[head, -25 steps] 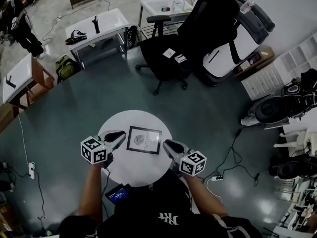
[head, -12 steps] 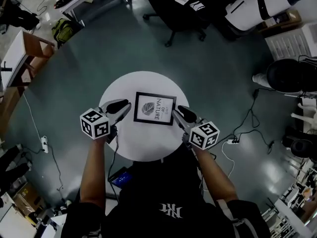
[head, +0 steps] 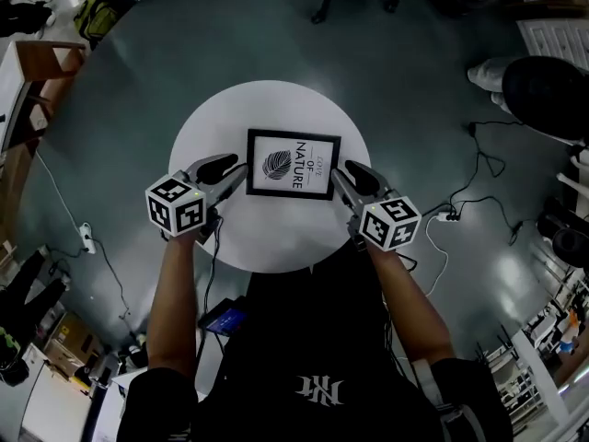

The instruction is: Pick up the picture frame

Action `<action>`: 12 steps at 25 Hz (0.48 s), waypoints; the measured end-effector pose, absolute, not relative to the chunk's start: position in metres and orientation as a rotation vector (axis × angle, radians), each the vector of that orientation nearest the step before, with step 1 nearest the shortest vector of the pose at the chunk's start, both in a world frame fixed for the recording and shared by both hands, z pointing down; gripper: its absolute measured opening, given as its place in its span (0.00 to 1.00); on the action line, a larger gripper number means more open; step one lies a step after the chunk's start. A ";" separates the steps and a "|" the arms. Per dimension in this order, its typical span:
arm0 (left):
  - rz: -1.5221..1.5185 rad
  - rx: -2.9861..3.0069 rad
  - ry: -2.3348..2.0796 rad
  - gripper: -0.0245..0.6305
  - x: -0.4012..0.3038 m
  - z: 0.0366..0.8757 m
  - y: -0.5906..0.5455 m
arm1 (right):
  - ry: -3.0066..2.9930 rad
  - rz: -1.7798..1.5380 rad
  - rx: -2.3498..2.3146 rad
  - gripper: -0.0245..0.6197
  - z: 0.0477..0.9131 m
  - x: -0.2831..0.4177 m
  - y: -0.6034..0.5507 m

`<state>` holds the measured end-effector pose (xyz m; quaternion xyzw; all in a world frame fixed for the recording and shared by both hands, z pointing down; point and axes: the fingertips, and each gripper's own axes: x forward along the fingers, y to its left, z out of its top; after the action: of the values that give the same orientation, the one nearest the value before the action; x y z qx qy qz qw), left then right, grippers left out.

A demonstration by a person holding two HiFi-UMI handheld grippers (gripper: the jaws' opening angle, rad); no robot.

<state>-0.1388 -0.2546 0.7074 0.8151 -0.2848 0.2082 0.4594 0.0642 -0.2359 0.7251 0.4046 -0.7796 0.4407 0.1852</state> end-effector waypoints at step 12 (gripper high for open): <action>0.524 1.936 -0.692 0.23 -0.134 0.749 -0.228 | -2.160 1.286 1.144 0.25 0.763 0.062 -0.206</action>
<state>-0.1337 -0.2279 0.7487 0.7965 -0.2848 0.2154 0.4880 0.0617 -0.2063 0.7631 0.4069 -0.7680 0.4573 0.1884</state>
